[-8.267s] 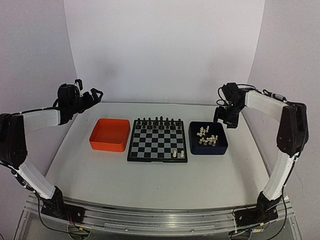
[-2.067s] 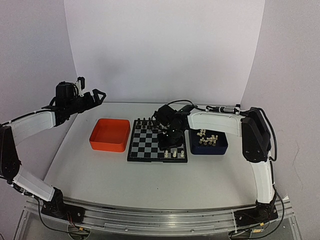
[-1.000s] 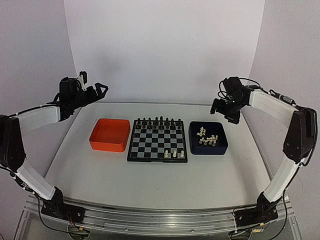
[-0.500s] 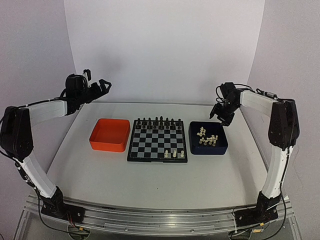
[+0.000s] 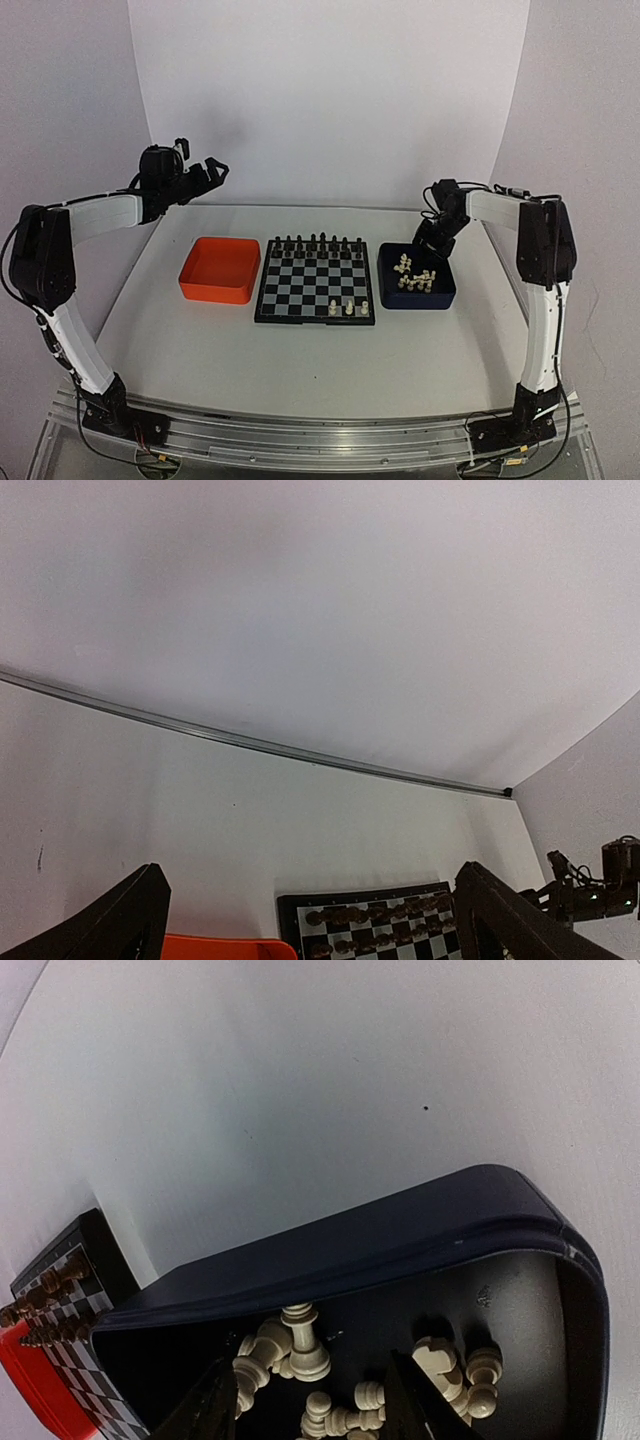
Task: Set up the chess pieces on the board
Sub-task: Pick up the chess piece from the storage box.
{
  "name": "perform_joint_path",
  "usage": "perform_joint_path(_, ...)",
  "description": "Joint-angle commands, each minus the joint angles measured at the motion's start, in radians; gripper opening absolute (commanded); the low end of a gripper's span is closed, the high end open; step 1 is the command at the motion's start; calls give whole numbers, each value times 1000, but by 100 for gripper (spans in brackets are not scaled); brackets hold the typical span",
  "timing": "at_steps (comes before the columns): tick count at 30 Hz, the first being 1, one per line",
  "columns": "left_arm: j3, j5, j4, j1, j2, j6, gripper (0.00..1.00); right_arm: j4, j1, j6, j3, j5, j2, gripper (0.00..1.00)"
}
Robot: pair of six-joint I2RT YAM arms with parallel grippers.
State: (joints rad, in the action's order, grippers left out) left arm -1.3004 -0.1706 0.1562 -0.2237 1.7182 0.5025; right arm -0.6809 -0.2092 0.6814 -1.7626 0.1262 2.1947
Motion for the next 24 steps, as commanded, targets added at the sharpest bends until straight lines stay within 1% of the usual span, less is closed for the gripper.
perform_joint_path(1, -56, 13, -2, -3, 13, -9, 100, 1, -2, -2, -36, 35, 23, 46)
perform_joint_path(6, -64, 14, -5, -3, 22, -13, 100, 0, -2, -2, -42, 62, 39, 42)
perform_joint_path(24, -40, 16, -5, -3, 9, -7, 100, 1, -4, -11, -44, 94, 65, 34)
